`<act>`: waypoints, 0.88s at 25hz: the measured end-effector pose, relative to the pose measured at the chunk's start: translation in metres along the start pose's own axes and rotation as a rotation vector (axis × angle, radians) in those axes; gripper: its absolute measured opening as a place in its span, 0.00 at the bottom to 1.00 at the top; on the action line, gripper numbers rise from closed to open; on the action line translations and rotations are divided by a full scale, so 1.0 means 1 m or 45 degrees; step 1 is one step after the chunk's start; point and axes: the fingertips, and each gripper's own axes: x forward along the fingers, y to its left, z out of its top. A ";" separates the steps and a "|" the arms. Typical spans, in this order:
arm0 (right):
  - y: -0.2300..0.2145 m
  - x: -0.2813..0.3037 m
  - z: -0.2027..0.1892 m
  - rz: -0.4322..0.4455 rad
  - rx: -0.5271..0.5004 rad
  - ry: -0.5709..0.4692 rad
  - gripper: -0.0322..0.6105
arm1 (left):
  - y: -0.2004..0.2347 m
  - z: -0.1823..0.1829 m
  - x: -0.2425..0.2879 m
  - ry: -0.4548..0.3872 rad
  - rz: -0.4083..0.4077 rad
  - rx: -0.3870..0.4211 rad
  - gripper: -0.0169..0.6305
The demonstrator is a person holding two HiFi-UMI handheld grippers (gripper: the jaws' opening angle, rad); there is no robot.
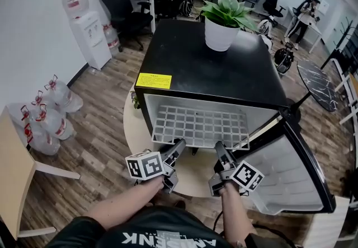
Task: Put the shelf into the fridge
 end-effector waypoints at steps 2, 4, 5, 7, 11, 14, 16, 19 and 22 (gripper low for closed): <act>-0.004 0.001 0.004 -0.035 -0.052 0.002 0.23 | 0.002 0.002 0.002 0.001 0.000 0.003 0.19; -0.005 0.004 0.006 -0.042 -0.056 0.000 0.23 | 0.003 0.004 0.005 0.002 -0.002 0.008 0.19; -0.005 0.006 0.006 -0.044 -0.055 -0.001 0.23 | 0.004 0.005 0.006 0.003 -0.004 0.010 0.19; -0.004 0.010 0.005 -0.023 -0.001 -0.009 0.23 | 0.005 0.007 0.009 0.002 -0.007 0.016 0.19; -0.009 0.020 0.008 -0.022 0.018 -0.015 0.23 | 0.012 0.011 0.017 -0.016 -0.011 0.034 0.19; -0.015 0.025 0.008 -0.036 -0.006 -0.018 0.23 | 0.017 0.011 0.022 -0.030 -0.023 0.044 0.19; -0.018 0.026 0.014 -0.061 -0.077 -0.011 0.23 | 0.018 0.013 0.024 -0.028 -0.022 0.045 0.19; -0.015 0.034 0.019 -0.045 -0.044 -0.016 0.23 | 0.019 0.021 0.030 -0.029 -0.014 0.041 0.19; -0.014 0.040 0.021 -0.034 -0.007 -0.021 0.23 | 0.020 0.026 0.034 -0.036 -0.011 0.036 0.19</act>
